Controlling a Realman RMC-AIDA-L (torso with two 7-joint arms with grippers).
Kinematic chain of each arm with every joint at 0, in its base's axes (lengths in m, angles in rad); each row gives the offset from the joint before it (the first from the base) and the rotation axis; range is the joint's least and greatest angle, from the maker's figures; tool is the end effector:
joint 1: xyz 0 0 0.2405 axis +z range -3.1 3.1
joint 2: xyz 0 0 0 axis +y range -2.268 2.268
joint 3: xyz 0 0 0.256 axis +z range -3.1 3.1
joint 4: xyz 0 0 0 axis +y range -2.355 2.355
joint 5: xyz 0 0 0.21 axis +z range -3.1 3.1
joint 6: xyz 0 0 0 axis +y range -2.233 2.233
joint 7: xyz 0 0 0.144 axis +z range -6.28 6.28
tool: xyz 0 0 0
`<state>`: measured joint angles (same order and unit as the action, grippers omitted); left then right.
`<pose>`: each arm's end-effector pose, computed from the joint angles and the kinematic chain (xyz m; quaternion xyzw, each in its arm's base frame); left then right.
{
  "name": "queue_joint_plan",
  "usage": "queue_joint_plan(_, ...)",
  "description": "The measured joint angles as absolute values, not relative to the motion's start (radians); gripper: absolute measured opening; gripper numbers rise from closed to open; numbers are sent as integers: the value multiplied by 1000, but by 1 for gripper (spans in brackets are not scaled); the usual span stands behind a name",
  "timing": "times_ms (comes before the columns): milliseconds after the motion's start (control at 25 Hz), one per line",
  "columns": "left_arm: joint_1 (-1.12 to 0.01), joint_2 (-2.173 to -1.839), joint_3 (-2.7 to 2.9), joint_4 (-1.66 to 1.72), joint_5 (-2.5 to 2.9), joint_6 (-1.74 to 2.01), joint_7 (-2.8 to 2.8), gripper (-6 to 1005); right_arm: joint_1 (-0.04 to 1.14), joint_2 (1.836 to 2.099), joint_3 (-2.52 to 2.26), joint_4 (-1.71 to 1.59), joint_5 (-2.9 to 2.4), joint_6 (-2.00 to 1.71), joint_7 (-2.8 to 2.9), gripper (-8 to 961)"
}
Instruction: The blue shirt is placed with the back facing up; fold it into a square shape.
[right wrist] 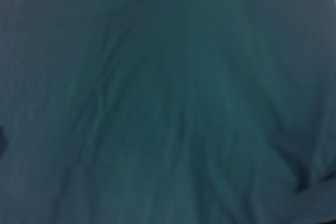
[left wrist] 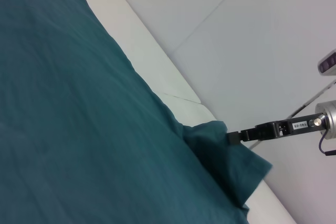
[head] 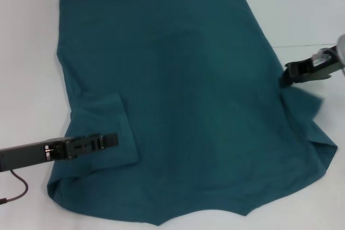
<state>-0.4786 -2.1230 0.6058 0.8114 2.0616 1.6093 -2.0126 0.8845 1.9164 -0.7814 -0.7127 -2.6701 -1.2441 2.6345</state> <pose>-0.2676 0.3215 0.0161 -0.8299 -0.4803 -0.2715 0.0823 0.2425 0.4495 0.0706 -0.7800 0.5584 -0.0165 0.2819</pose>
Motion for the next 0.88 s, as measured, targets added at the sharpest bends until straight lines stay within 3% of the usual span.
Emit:
queue_joint_plan(280, -479, -2123, 592, 810, 2062, 1602, -2013, 828, 914, 1953, -836, -714, -2669, -1234, 2628, 69)
queue_joint_plan(880, -478, -2123, 580, 800, 2062, 1591, -2013, 829, 949, 1977, -854, -688, -2657, -1246, 2625, 92)
